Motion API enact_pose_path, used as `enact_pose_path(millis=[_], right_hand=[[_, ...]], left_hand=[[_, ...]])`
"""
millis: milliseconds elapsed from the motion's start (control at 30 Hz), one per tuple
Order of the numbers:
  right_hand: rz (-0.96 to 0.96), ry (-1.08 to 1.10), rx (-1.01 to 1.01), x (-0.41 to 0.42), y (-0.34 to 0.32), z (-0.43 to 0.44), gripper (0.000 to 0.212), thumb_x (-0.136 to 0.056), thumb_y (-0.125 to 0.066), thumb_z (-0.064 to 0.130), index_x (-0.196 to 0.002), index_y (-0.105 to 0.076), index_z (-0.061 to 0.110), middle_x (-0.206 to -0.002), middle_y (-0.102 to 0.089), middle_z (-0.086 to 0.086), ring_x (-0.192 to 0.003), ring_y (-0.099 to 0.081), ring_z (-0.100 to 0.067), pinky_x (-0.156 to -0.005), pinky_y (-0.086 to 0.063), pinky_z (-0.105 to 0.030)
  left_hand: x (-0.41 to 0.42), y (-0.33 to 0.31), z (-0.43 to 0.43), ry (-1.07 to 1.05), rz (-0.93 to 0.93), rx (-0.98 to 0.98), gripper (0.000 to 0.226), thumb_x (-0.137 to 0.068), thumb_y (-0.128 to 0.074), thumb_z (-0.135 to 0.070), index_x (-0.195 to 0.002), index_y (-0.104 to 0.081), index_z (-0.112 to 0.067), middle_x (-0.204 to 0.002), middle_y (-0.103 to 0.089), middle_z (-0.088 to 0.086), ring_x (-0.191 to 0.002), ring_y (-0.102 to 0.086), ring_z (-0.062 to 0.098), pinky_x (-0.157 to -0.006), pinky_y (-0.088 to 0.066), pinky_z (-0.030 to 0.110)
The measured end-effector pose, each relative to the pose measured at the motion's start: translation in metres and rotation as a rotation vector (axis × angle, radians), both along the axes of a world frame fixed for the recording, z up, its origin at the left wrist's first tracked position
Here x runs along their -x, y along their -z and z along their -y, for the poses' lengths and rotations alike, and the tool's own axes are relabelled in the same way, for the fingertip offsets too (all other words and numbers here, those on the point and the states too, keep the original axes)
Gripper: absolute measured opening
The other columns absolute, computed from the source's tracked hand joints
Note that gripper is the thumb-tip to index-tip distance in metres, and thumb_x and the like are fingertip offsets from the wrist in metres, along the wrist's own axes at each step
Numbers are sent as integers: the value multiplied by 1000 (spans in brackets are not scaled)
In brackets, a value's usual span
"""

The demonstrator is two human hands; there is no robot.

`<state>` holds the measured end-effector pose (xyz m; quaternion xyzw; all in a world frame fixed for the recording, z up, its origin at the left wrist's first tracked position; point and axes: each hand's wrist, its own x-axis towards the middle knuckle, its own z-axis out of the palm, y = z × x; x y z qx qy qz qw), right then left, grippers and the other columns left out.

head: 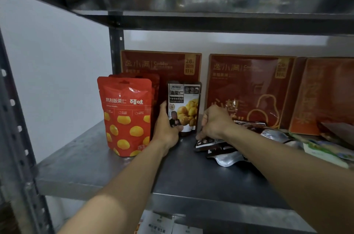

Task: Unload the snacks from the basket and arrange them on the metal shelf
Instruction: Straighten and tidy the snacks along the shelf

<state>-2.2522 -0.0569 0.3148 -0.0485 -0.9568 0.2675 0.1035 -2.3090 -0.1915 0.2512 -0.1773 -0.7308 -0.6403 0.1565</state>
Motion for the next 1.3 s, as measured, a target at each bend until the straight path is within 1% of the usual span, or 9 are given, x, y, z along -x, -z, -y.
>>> enact_pose_path(millis=[100,233,600,700,800,900,1000,1167,1300], right_hand=[[-12,3,-21,-5,3,-4,39,-58,-93,8,-71,-56,11,-80,-63,-2,-85,-61,-16,-76,-47,-22],[-33,3,5,-10,5,-9,38,-61,-91,4,-66,-55,13,-83,-65,-4,-87,-62,-16,-77,-48,-22],[-54,-38,78,-18,6,-11,36,-67,-89,4,-75,-55,15,-89,-61,-5,-85,-60,-18,-57,-42,-17],[-100,24,45,-26,-1,-18,45,-63,-91,7,-89,-55,14,-112,-55,-11,-98,-59,-25,-69,-47,-22],[-85,103,-34,-41,-11,-29,48,-65,-91,14,-97,-56,9,-110,-51,-10,-102,-56,-26,-76,-45,-25],[-3,142,-52,-53,-12,-37,46,-66,-91,25,-82,-50,13,-110,-56,-11,-101,-58,-27,-73,-43,-26],[51,136,-59,-59,-9,-39,50,-70,-88,29,-97,-51,11,-122,-55,-13,-109,-57,-28,-76,-43,-27],[72,129,-22,-66,-11,-42,68,-69,-89,24,-125,-54,8,-133,-52,-12,-120,-53,-27,-91,-47,-28],[83,152,97,-71,-19,-48,72,-63,-93,22,-123,-57,7,-124,-59,-10,-117,-55,-25,-97,-49,-33]], left_hand=[[3,1,0,-17,19,9,81,-78,-62,20,-142,-36,-21,-119,-59,-5,-102,-58,5,-79,-48,8],[4,1,-2,-46,35,57,78,-76,-68,14,-141,-38,-20,-109,-62,-10,-105,-61,11,-99,-48,31],[-11,-6,-3,-138,59,163,70,-81,-68,6,-140,-38,-15,-117,-58,-3,-110,-55,14,-91,-39,21],[-20,-6,0,-198,100,211,68,-83,-66,4,-142,-36,-12,-123,-60,3,-115,-56,19,-93,-40,22],[-31,-6,1,-332,80,277,44,-85,-62,0,-127,-54,-10,-114,-67,12,-108,-62,29,-91,-47,30],[-46,-6,-6,-215,149,375,28,-92,-62,-26,-117,-65,-16,-114,-68,7,-108,-62,26,-92,-48,31],[-59,-4,-21,-14,210,442,46,-75,-64,-64,-104,-71,-30,-112,-70,-3,-108,-63,21,-100,-47,36],[-67,-4,-36,155,275,269,31,-72,-84,-21,-100,-69,-25,-109,-70,7,-105,-65,23,-101,-48,40],[-83,-15,-42,192,308,13,45,-70,-82,1,-109,-67,-16,-105,-67,8,-98,-65,19,-81,-51,19]])
